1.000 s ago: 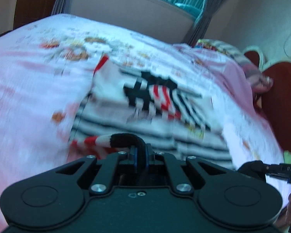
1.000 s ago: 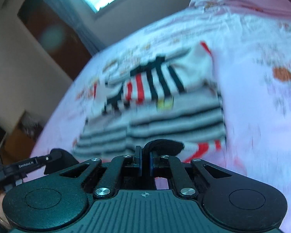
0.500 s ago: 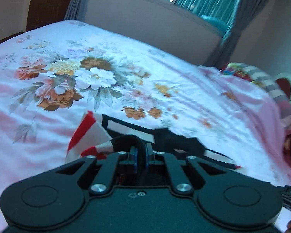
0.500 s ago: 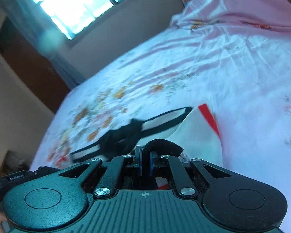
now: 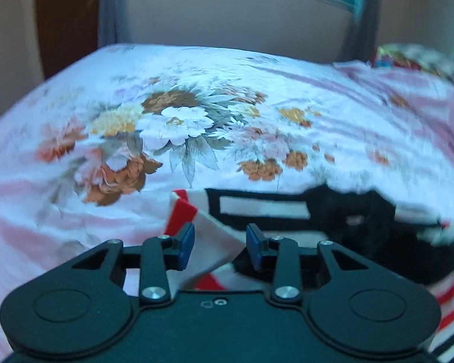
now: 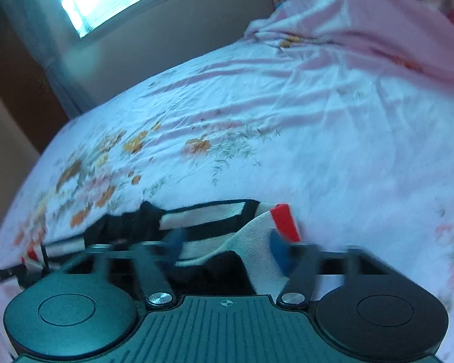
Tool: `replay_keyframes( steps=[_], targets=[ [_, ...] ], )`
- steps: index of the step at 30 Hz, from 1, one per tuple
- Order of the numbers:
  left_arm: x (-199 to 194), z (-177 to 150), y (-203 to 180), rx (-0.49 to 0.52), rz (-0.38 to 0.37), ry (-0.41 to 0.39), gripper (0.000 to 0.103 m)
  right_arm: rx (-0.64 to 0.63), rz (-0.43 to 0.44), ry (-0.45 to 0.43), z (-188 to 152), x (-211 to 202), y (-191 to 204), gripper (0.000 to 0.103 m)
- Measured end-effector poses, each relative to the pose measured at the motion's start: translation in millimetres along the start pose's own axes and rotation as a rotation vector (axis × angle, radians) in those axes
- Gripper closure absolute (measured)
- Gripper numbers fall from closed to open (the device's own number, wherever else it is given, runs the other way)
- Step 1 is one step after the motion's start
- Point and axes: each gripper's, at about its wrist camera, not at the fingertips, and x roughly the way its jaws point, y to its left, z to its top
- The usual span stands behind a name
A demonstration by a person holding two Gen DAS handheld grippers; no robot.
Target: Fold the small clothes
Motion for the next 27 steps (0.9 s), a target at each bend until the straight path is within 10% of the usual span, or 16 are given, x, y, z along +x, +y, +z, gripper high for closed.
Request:
replay_keyframes(
  steps=[15, 21, 27],
  targets=[
    [46, -28, -11, 0.122, 0.020, 0.068, 0.047, -0.237, 0.024, 0.048, -39, 21, 19, 0.037],
    [44, -30, -19, 0.136, -0.007, 0.044, 0.090, -0.338, 0.045, 0.060, -45, 18, 21, 0.037],
    [38, -32, -23, 0.124, -0.006, 0.011, 0.096, -0.324, -0.006, 0.050, -41, 38, 16, 0.044]
  ],
)
